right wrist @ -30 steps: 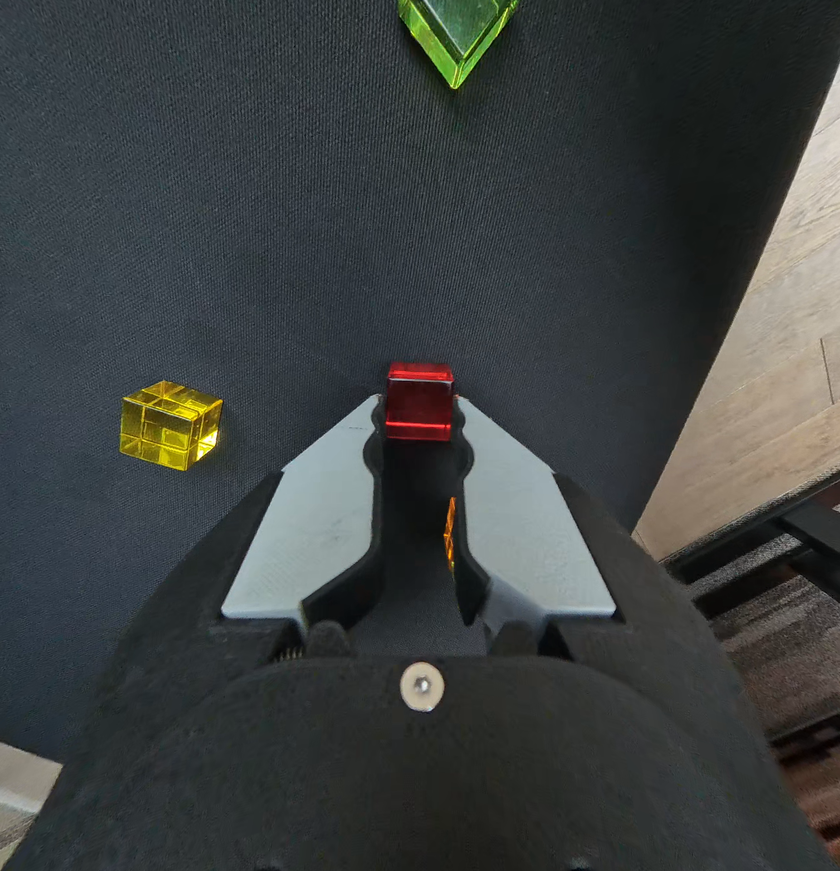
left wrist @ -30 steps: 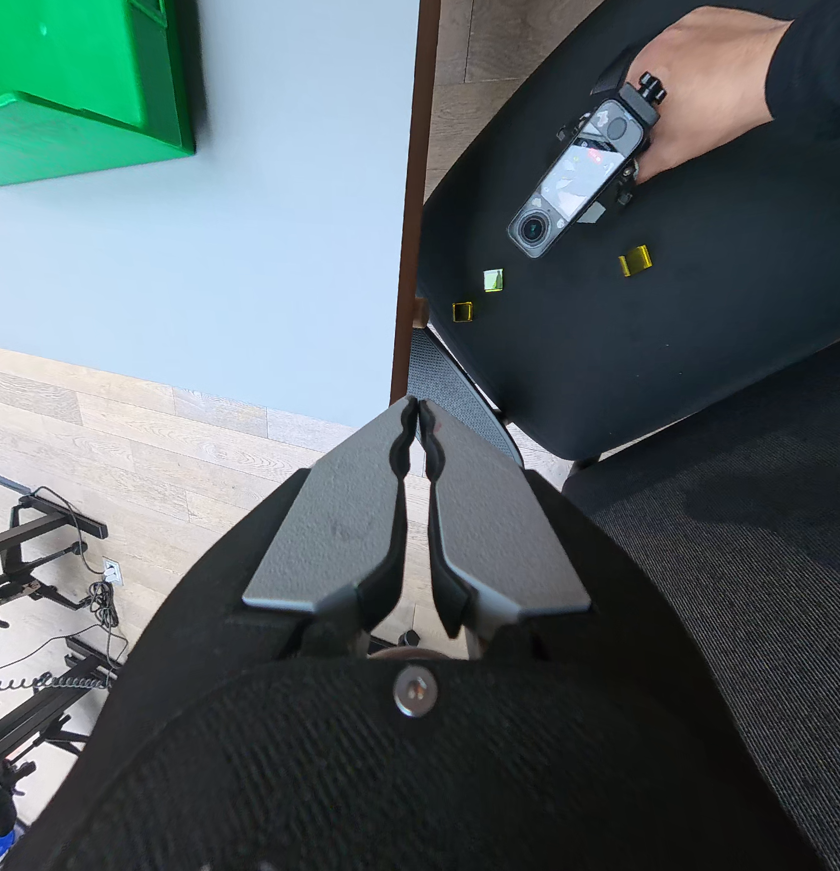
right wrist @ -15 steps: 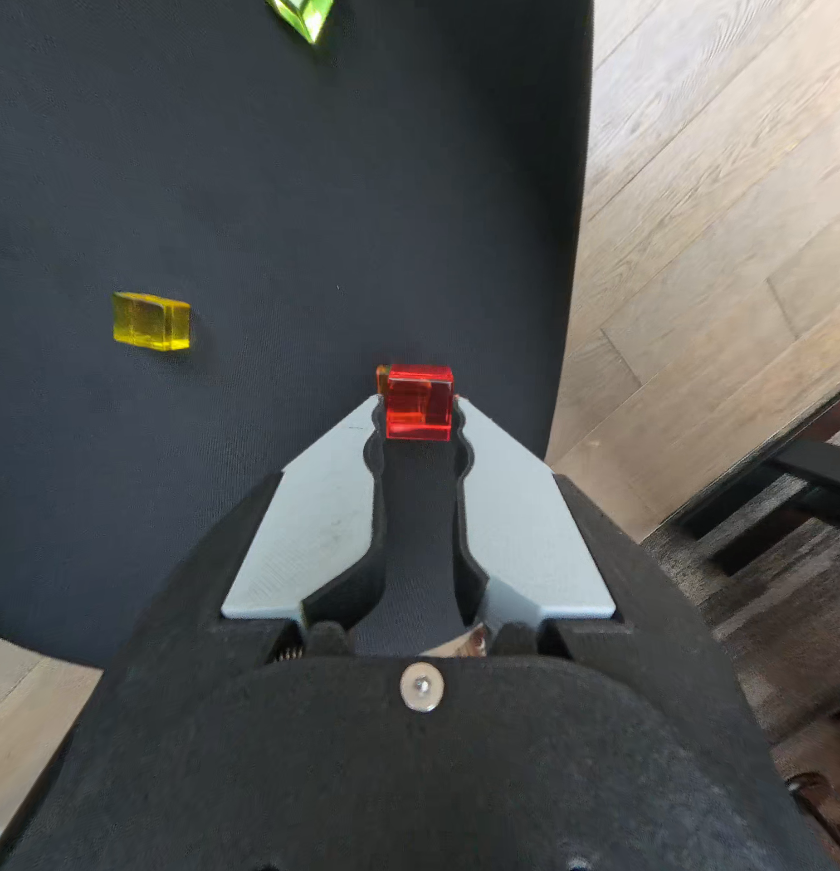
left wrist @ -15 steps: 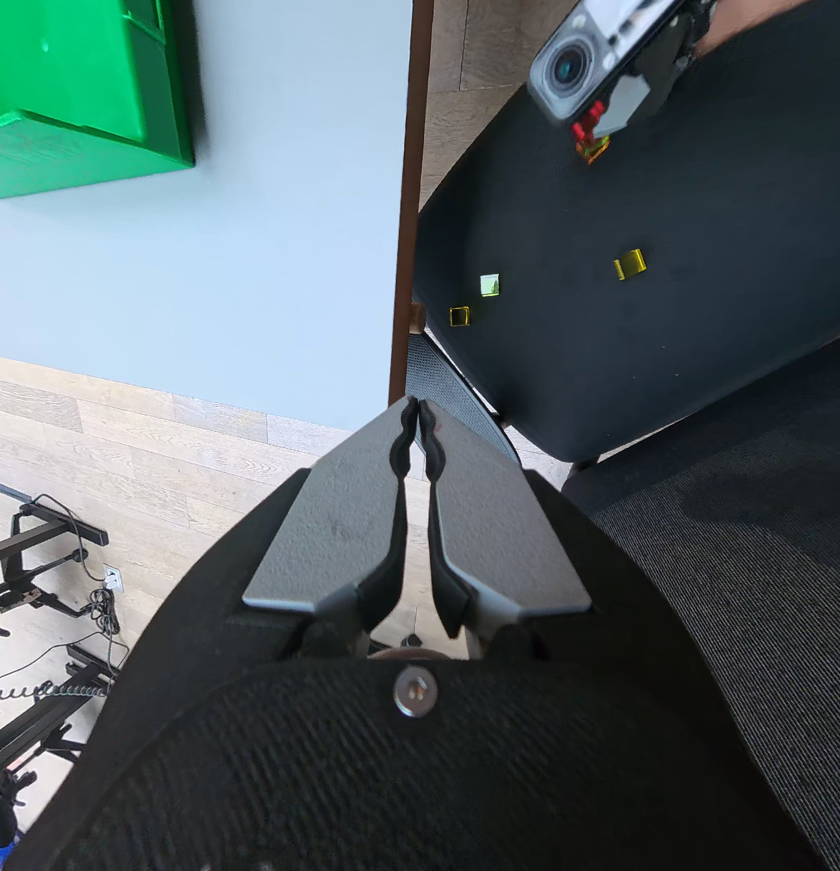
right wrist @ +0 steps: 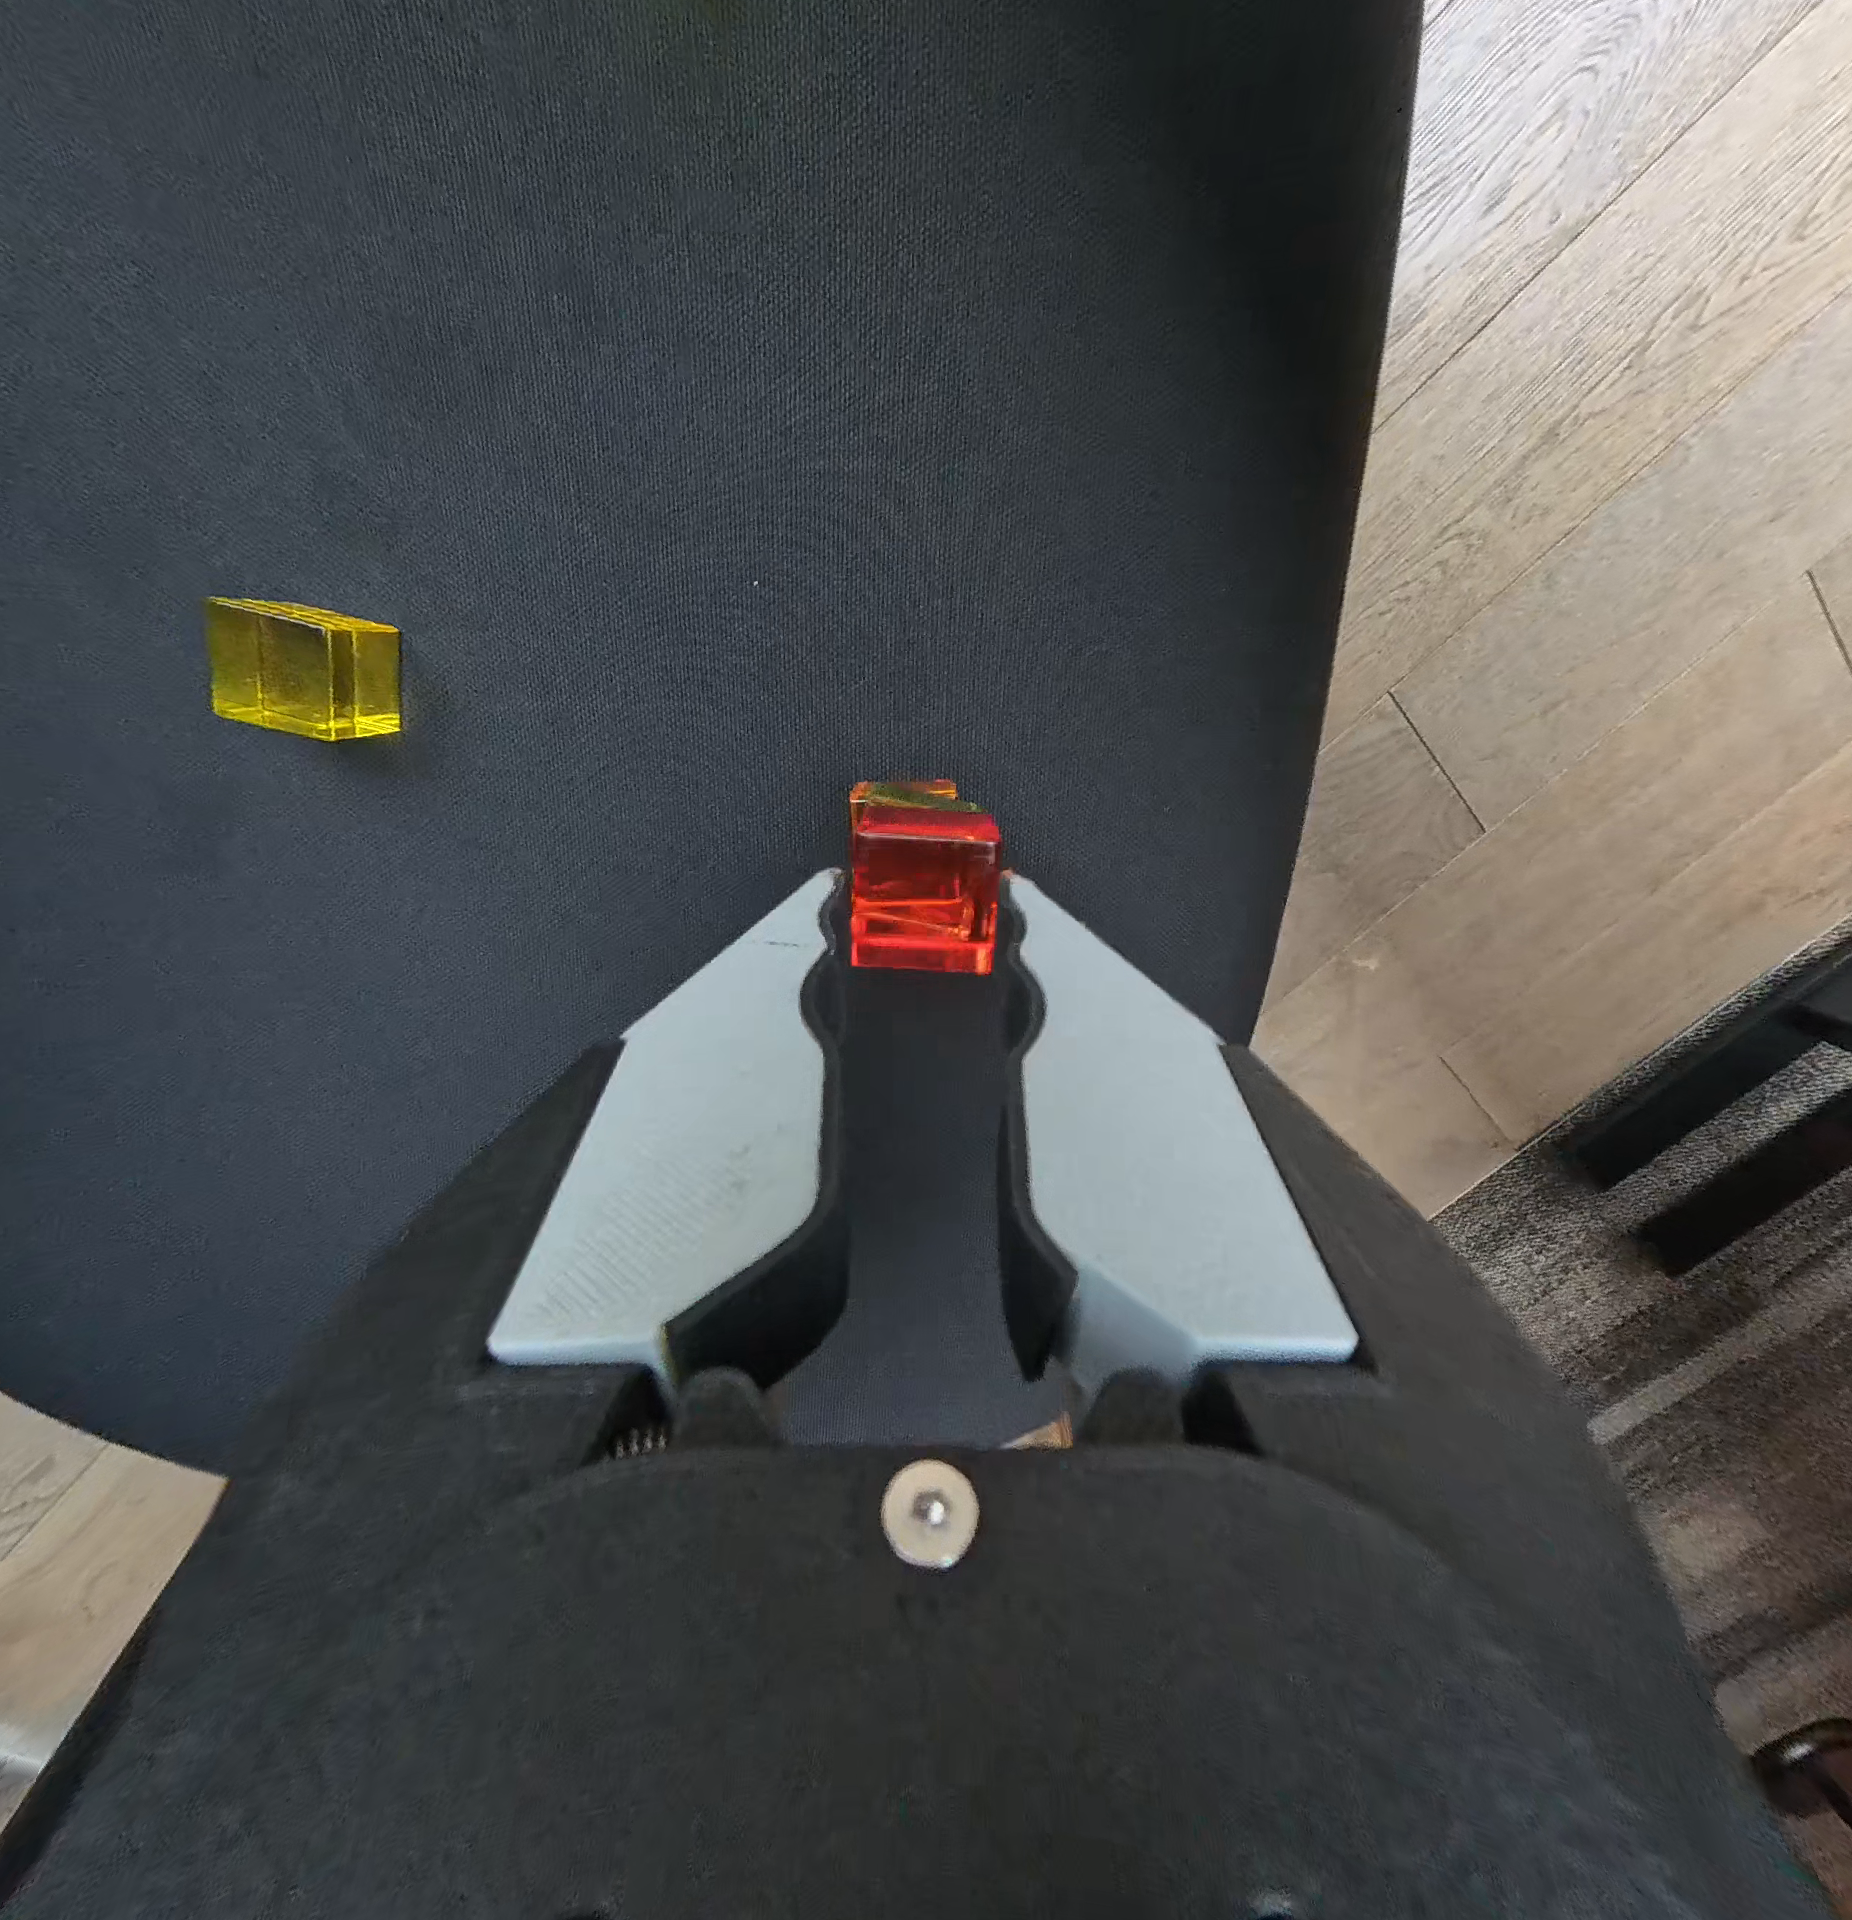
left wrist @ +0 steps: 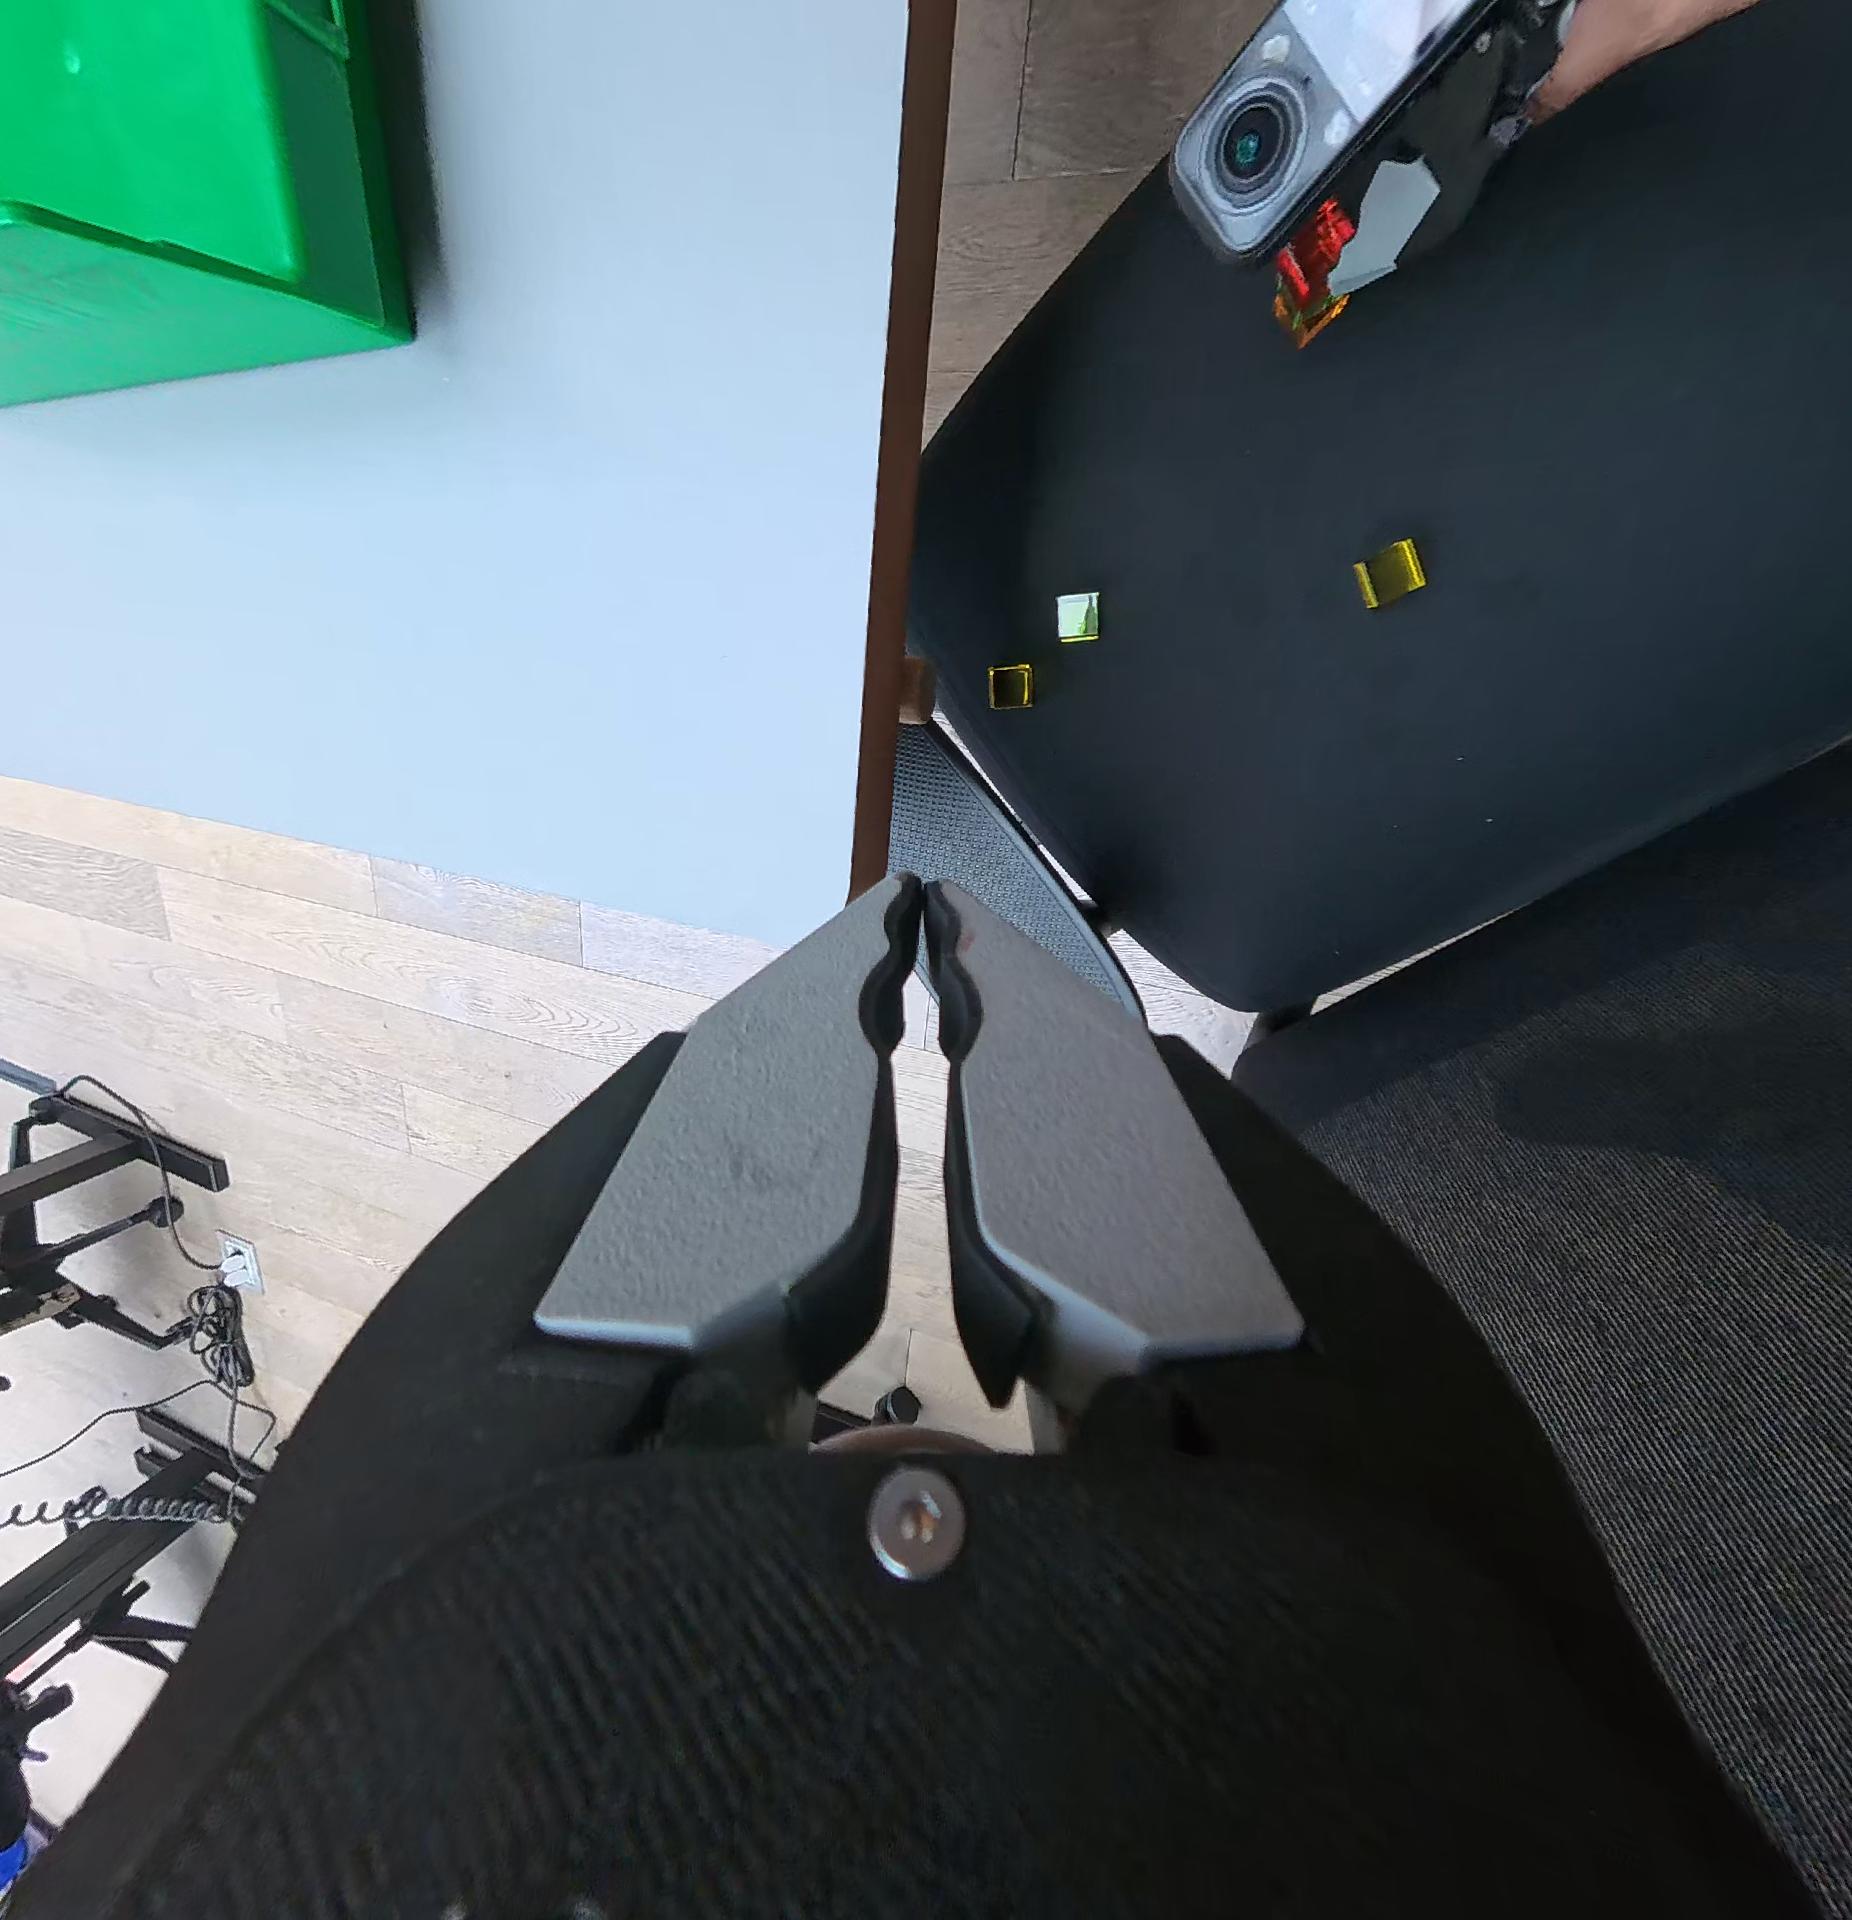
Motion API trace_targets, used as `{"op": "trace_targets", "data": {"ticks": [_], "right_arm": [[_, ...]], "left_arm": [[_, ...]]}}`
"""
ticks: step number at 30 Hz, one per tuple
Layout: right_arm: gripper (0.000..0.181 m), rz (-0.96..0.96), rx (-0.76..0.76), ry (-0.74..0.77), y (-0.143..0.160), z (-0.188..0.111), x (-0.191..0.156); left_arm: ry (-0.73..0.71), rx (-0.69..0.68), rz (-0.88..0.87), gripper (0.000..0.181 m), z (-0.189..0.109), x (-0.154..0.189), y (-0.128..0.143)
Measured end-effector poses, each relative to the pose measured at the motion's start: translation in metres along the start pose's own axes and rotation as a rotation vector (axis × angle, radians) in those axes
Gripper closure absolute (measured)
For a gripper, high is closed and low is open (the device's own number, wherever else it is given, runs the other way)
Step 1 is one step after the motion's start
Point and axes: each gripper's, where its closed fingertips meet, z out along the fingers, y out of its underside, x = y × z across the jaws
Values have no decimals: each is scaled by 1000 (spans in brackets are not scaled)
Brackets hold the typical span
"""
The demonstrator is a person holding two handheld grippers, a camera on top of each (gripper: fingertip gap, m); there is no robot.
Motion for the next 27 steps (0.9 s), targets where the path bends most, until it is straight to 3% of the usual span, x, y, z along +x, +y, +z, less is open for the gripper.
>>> {"op": "trace_targets", "data": {"ticks": [4,7,9,12,17,23,27], "right_arm": [[157,-1,2,9,1,0,1],[143,-20,-17,30,2,0,3],[144,-17,2,55,-1,-5,4],[127,7,61,85,-8,-18,-1],[124,-26,142,23,-20,-21,-58],[123,-18,156,-76,-29,15,-127],[131,-3,141,-77,-30,41,-140]], "left_arm": [[2,2,4,181,0,1,0],[1,3,2,181,0,0,-1],[1,2,0,181,0,0,0],[1,3,-3,181,-1,-1,0],[-2,16,-9,181,-4,-4,-3],[2,3,-3,181,-1,-1,0],[4,-2,8,181,-1,1,0]]}}
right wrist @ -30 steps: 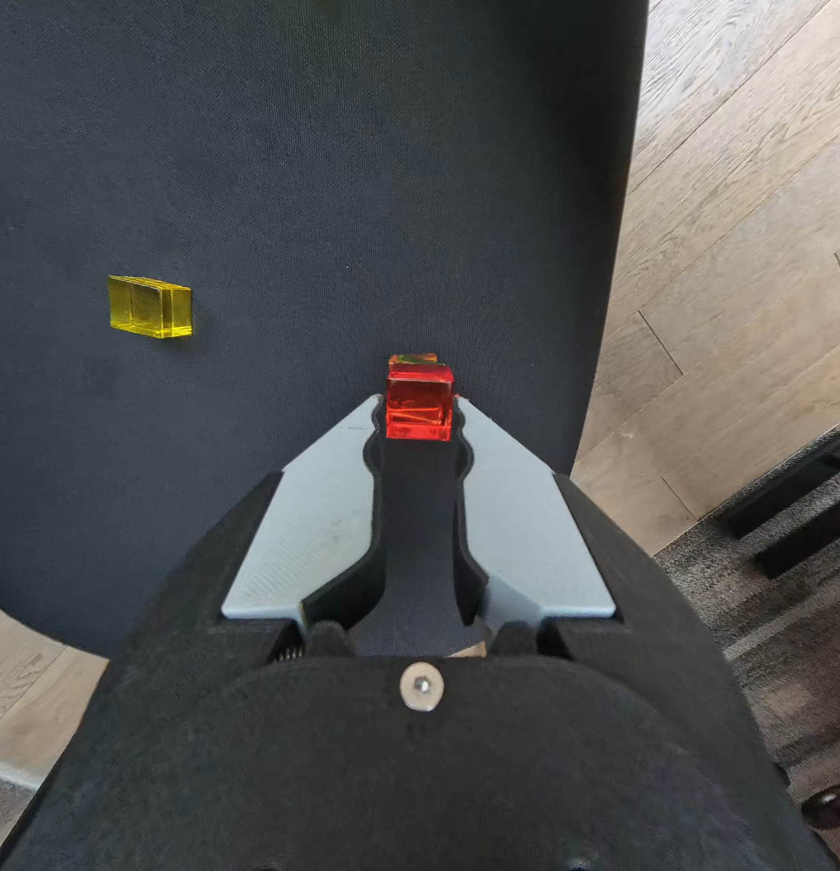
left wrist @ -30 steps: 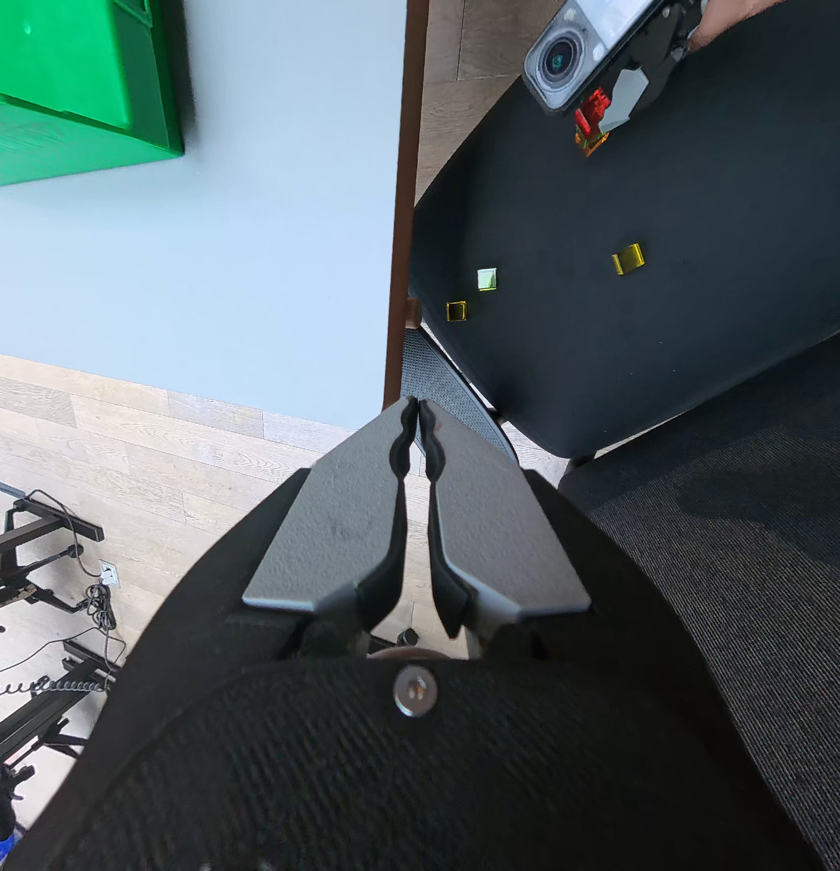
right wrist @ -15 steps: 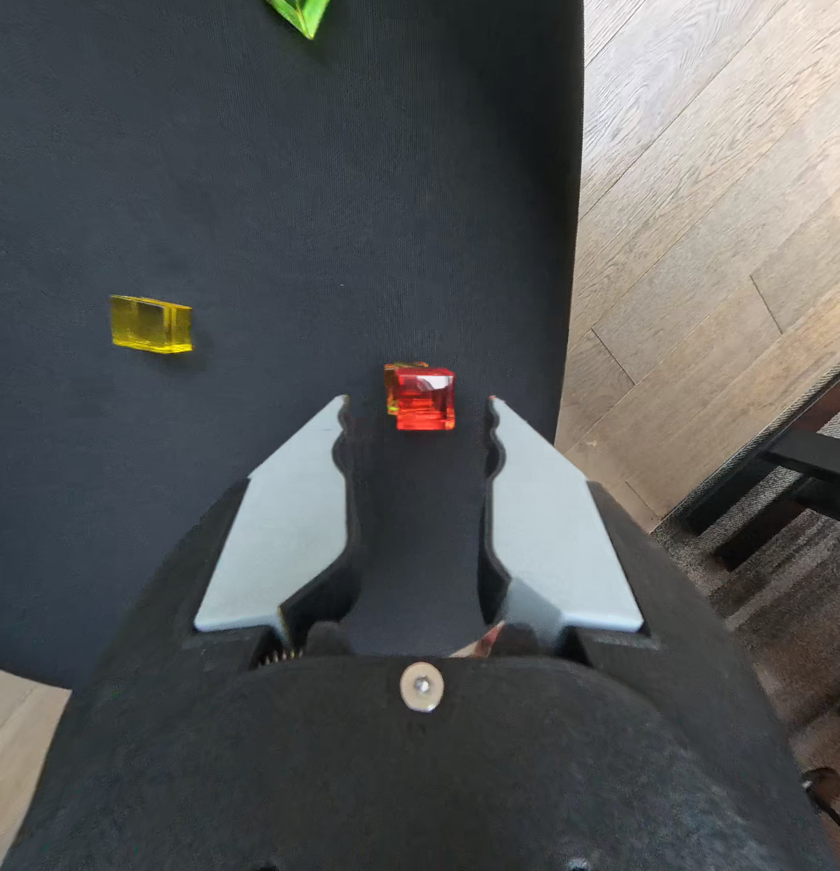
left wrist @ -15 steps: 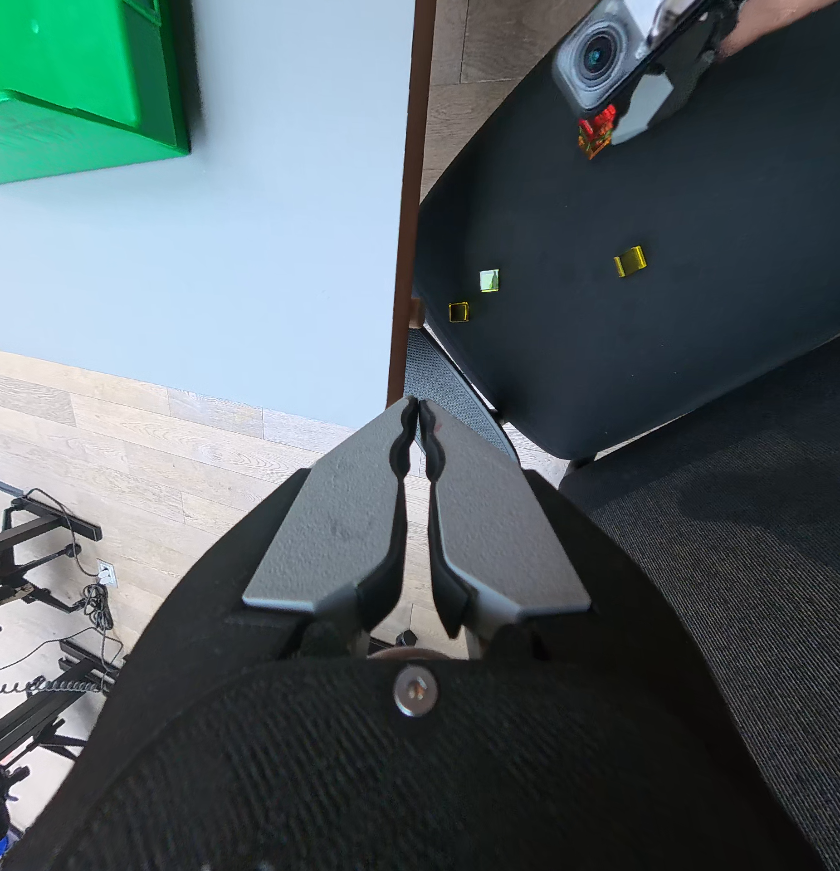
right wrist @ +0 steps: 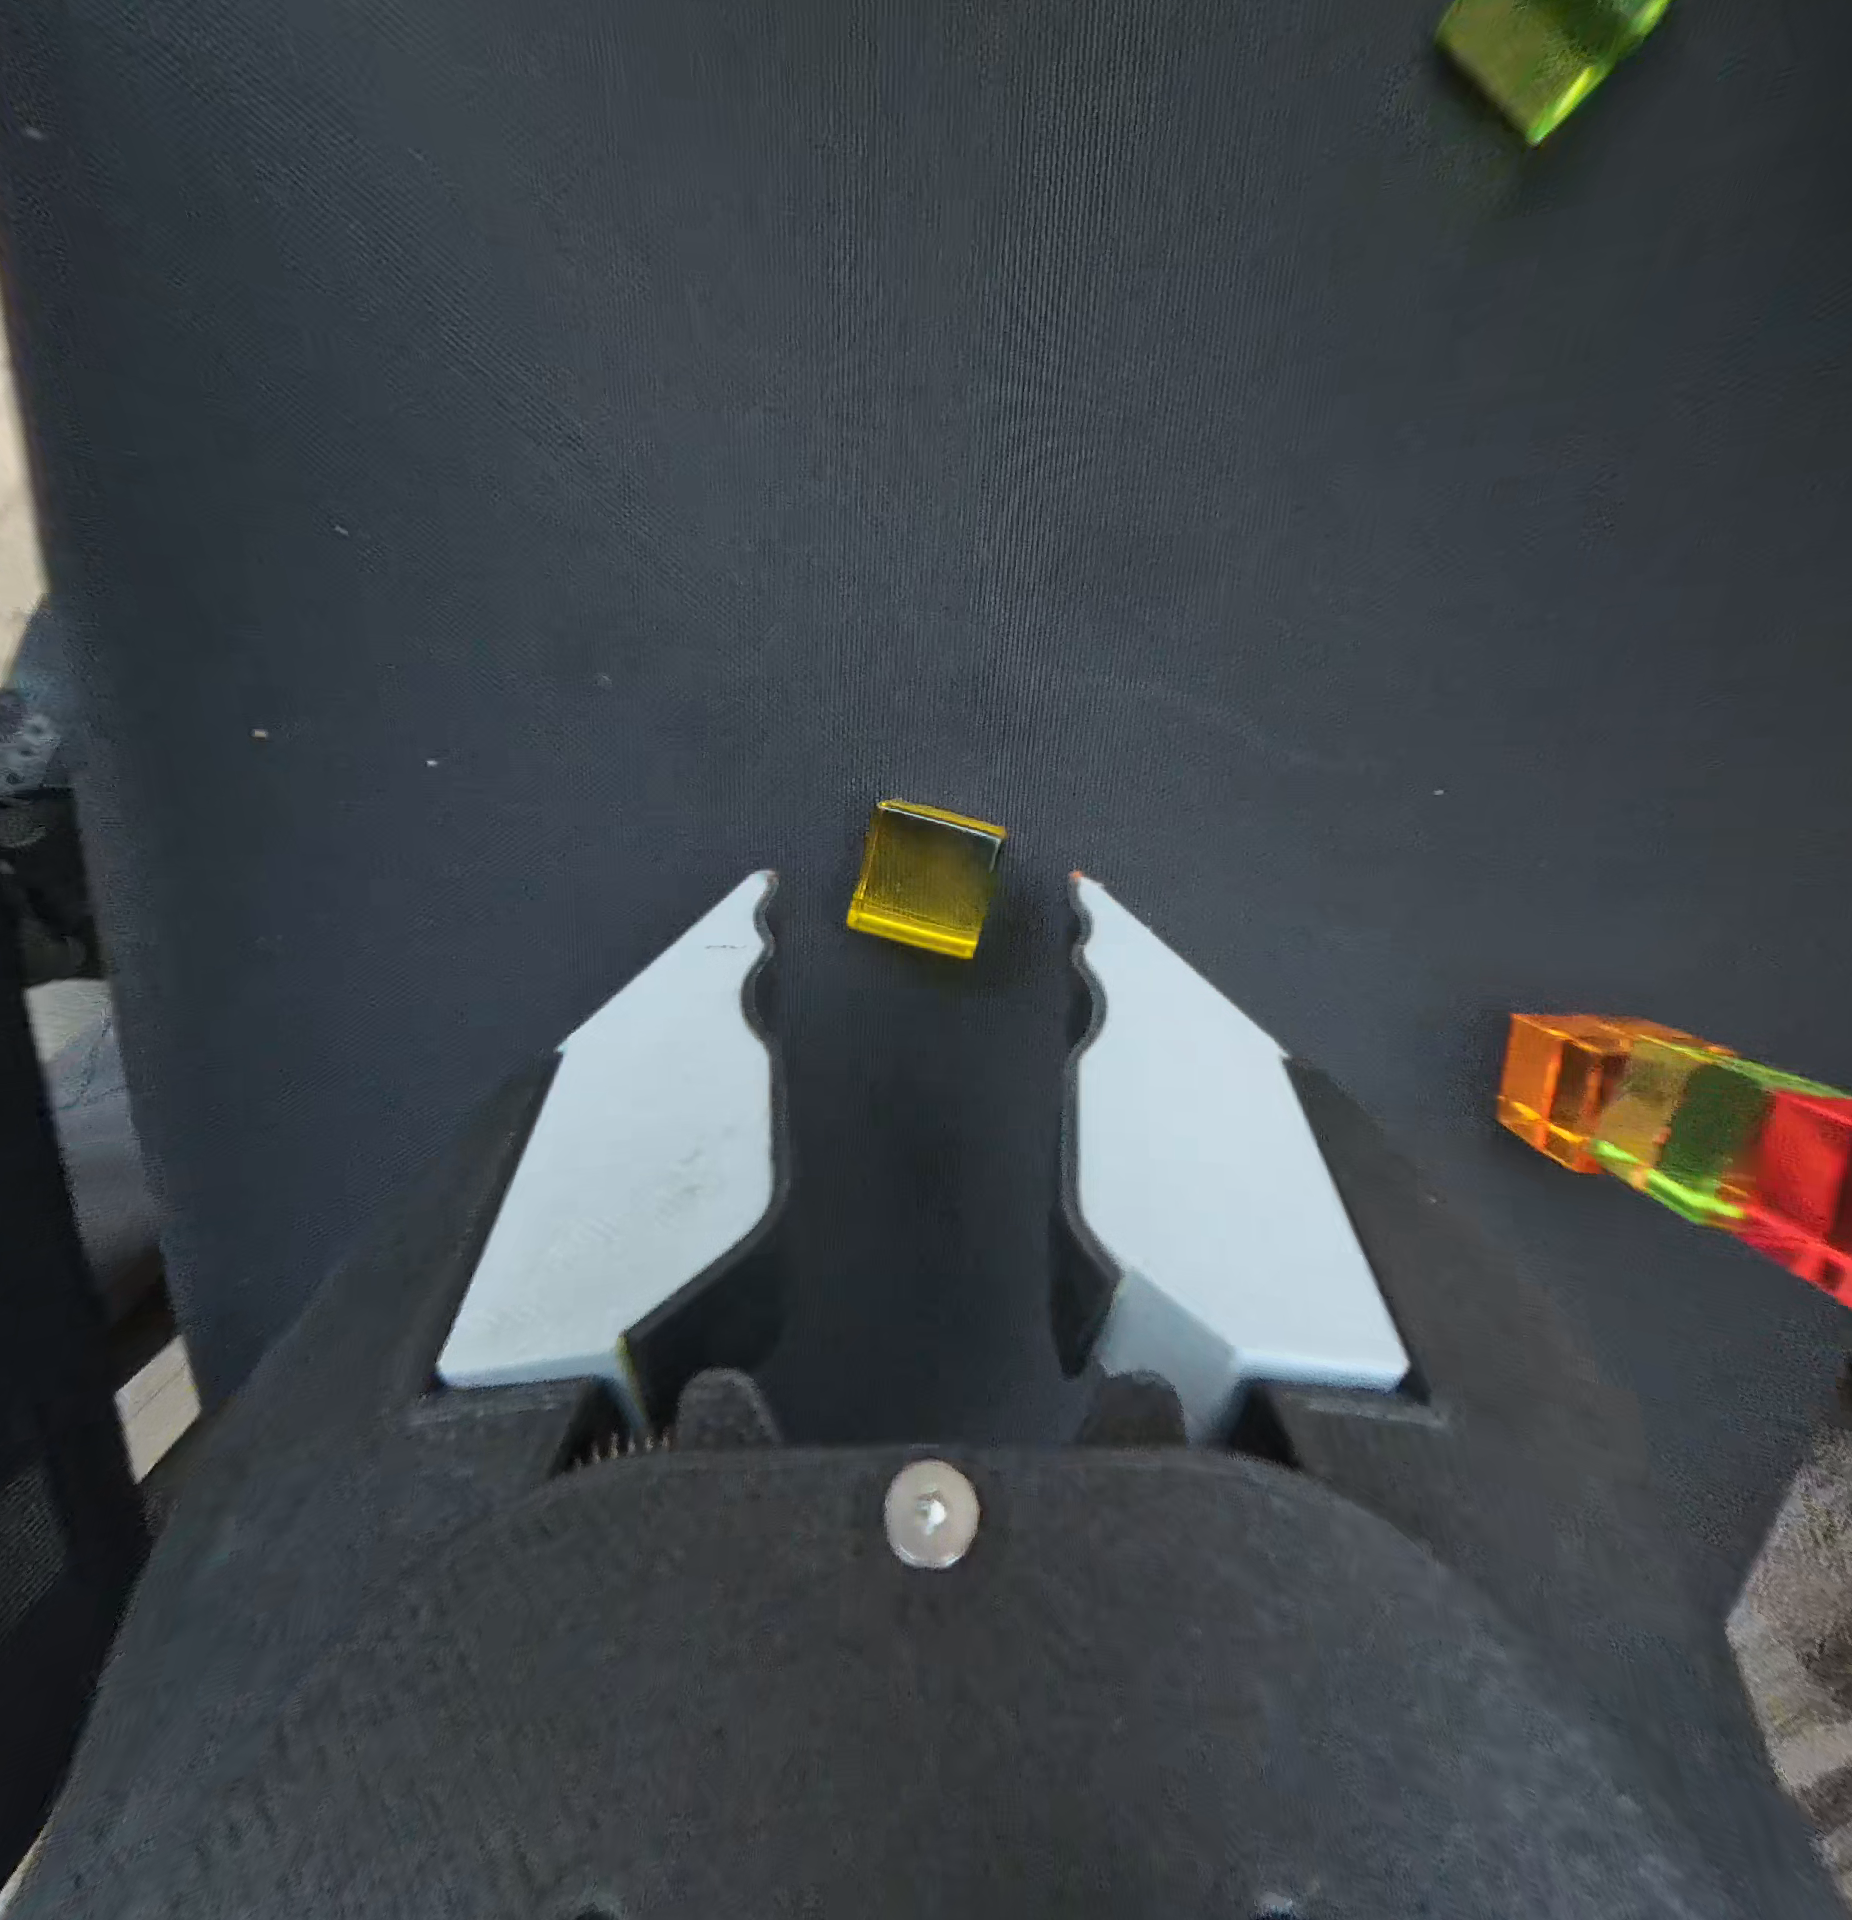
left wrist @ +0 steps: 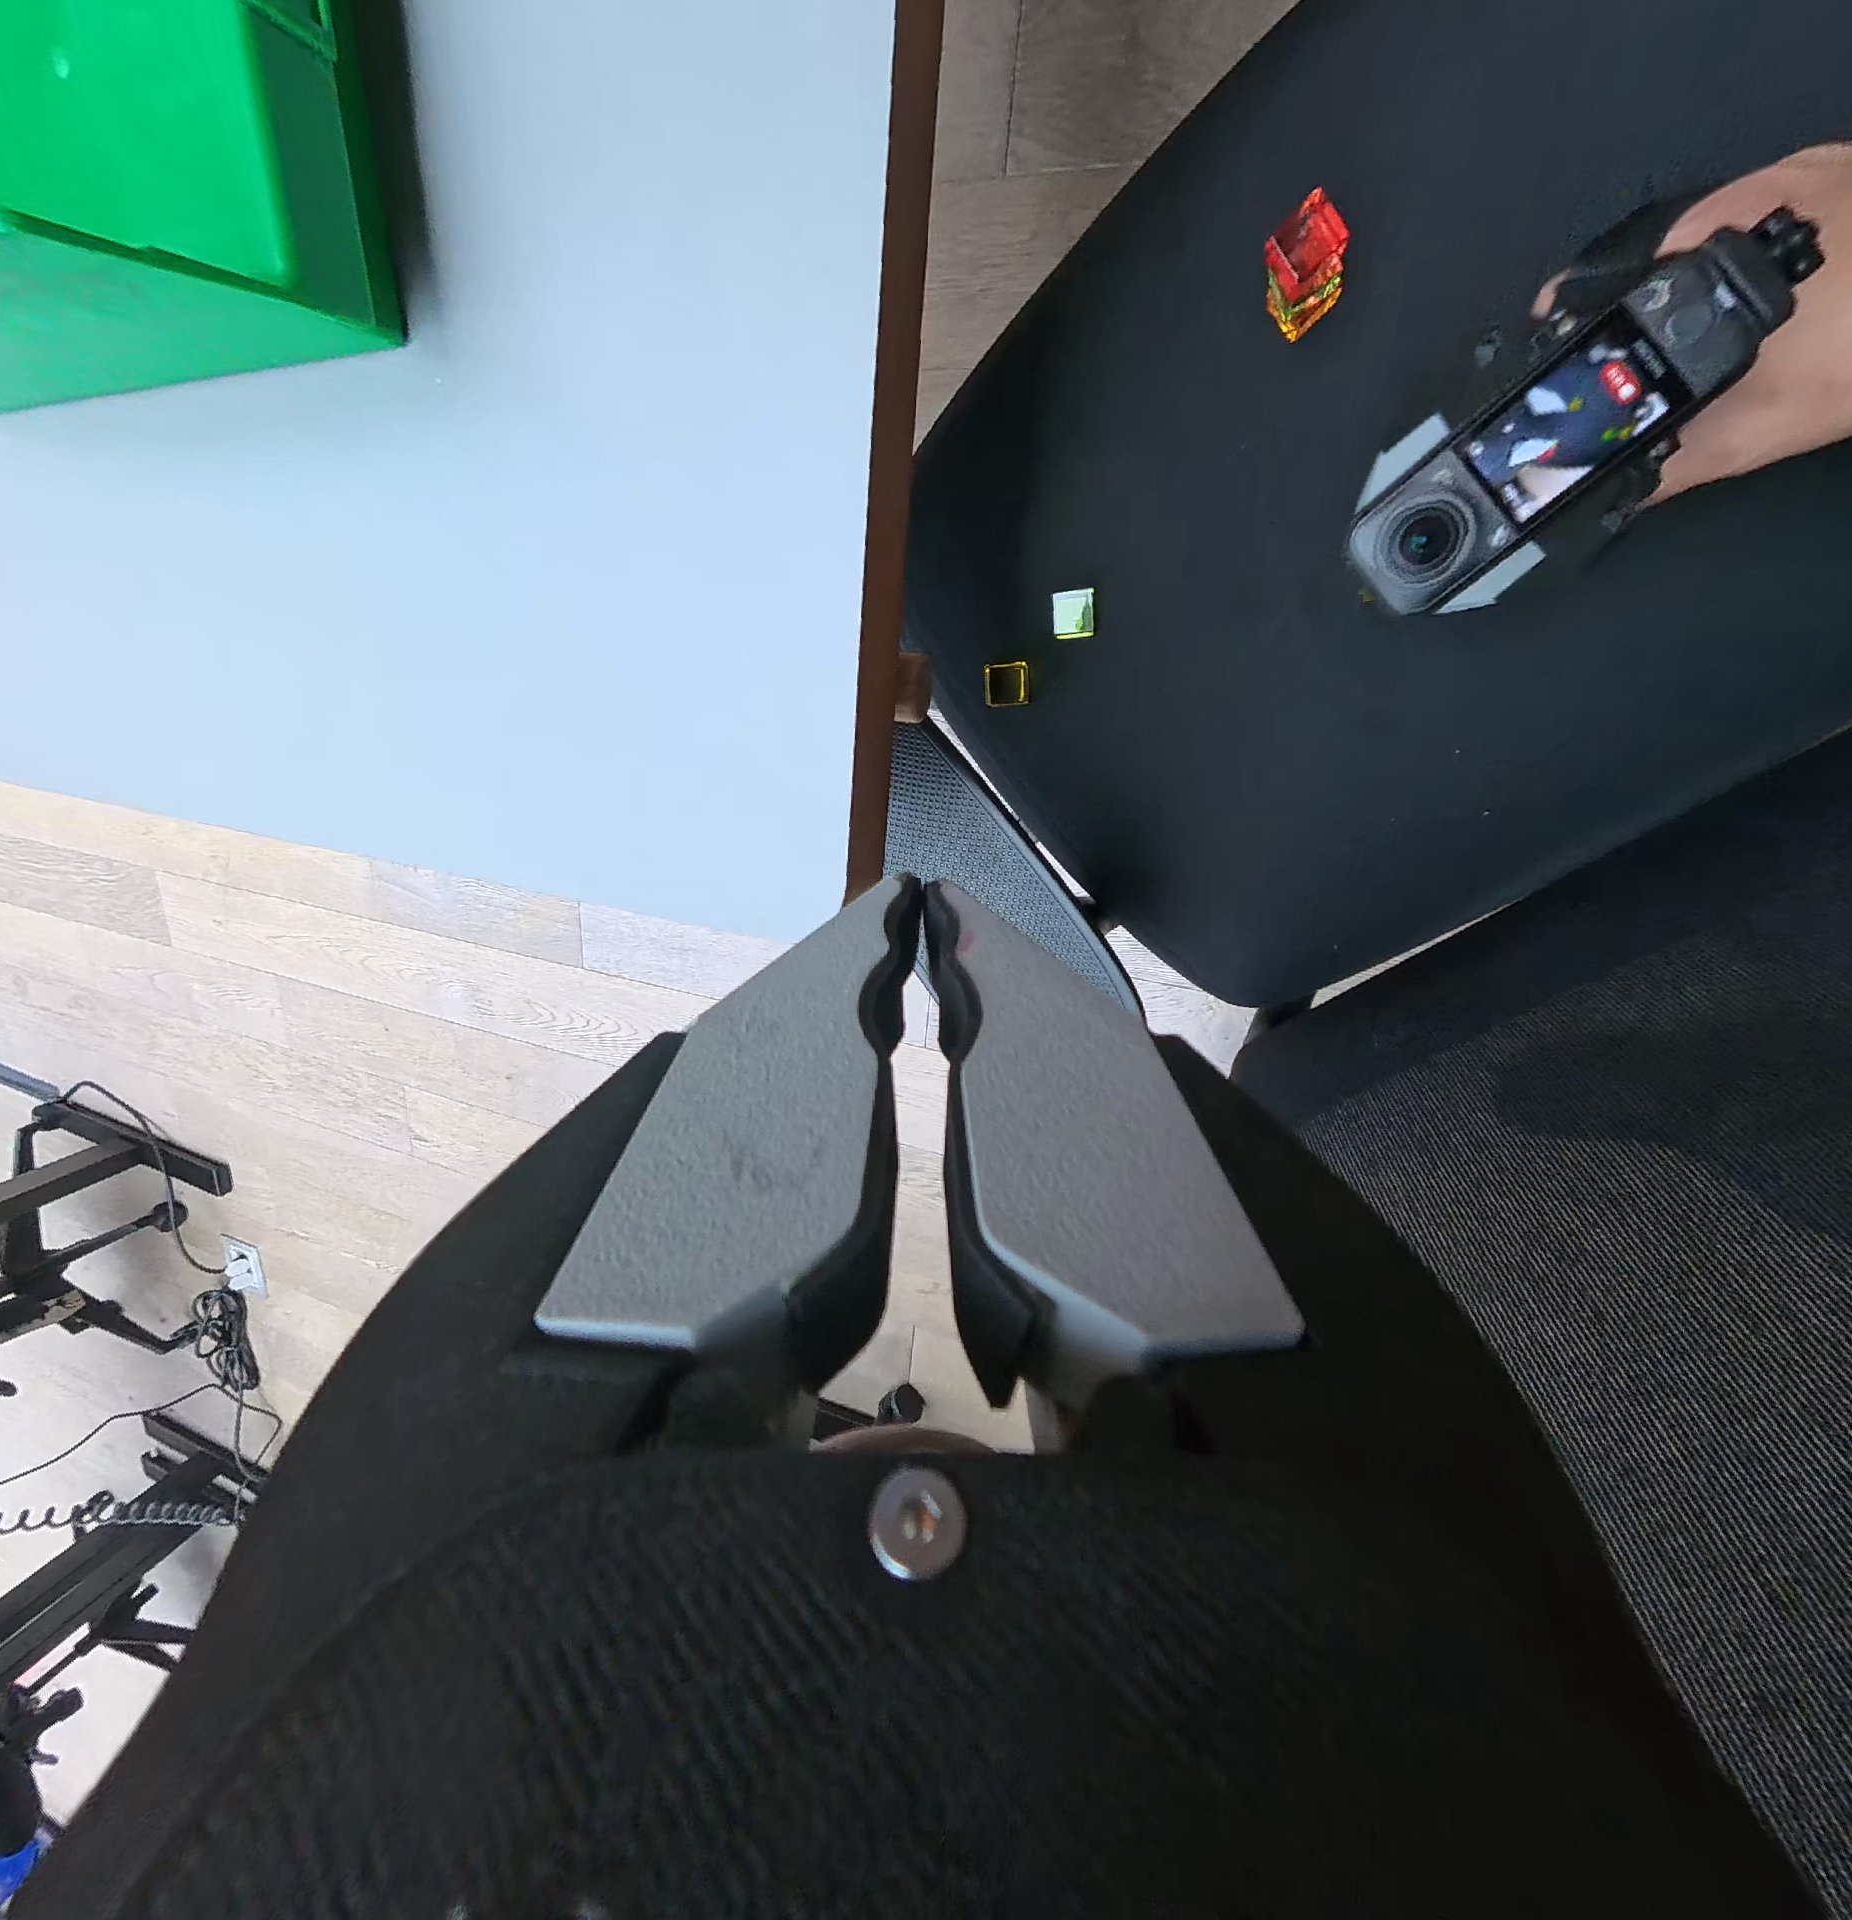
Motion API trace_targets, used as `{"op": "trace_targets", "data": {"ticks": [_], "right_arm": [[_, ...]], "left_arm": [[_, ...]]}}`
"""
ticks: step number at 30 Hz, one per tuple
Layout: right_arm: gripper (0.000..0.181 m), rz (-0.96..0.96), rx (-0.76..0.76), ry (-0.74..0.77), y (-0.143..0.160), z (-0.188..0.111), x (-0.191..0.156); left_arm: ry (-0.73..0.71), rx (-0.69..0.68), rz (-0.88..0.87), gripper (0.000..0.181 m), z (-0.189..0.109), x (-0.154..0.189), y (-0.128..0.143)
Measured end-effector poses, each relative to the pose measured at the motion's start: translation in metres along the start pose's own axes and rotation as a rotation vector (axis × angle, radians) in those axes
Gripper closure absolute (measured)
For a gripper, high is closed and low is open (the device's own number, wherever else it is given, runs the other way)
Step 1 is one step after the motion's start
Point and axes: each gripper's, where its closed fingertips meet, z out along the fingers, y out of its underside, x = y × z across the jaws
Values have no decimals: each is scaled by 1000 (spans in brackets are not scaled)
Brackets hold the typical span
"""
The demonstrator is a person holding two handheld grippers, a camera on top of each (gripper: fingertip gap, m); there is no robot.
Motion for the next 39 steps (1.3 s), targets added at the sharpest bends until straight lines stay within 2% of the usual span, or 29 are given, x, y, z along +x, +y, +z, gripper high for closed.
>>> {"op": "trace_targets", "data": {"ticks": [2,4,8,14,19,22,27,39], "right_arm": [[137,26,-26,3,7,14,1],[153,67,-34,-19,9,20,-1],[156,97,11,-21,-1,10,3],[156,142,100,23,-15,-37,32],[156,121,156,130,-24,-85,74],[156,128,169,164,-23,-101,98],[156,151,146,206,-11,-100,125],[156,235,157,260,11,-78,140]], "left_arm": [[-3,7,-2,181,-1,0,-2],[-5,10,-4,181,-2,-1,-2],[1,0,-2,181,0,0,1],[-9,25,-14,181,-6,-5,-4],[-8,21,-11,181,-6,-4,-3],[-10,26,-6,181,-7,-4,-5],[-10,20,-16,181,-6,-5,-3],[5,14,-11,181,-3,-1,-2]]}}
